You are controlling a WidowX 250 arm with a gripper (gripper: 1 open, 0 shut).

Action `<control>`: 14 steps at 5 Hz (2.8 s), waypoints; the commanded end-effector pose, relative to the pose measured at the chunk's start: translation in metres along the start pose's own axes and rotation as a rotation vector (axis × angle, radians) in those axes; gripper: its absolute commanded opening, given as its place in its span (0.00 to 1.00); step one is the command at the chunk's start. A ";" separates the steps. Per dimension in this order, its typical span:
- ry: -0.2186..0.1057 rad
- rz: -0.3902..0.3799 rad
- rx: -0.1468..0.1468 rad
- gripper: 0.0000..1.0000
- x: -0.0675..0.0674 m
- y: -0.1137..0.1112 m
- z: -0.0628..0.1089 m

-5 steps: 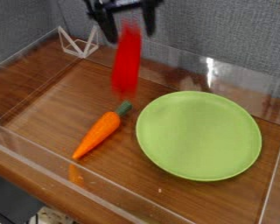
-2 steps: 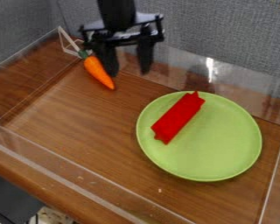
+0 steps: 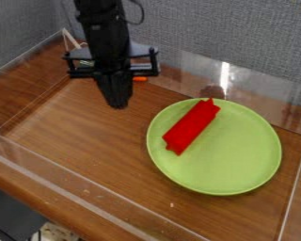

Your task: Put the red object on the right side

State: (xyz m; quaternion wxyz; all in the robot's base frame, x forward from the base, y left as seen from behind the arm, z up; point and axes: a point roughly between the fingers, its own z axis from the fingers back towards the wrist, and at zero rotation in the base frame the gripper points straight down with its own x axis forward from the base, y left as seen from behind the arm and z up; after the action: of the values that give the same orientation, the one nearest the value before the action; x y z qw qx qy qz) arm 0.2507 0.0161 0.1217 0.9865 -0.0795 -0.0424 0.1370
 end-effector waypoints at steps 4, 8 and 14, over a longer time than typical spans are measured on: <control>0.065 0.074 0.139 0.00 -0.031 -0.006 -0.051; 0.083 -0.035 0.145 0.00 -0.053 -0.030 -0.043; 0.081 -0.118 0.063 0.00 -0.071 -0.125 -0.022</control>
State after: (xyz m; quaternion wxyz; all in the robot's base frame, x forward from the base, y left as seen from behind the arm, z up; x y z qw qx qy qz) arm 0.2173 -0.1251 0.1109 0.9959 -0.0449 0.0067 0.0781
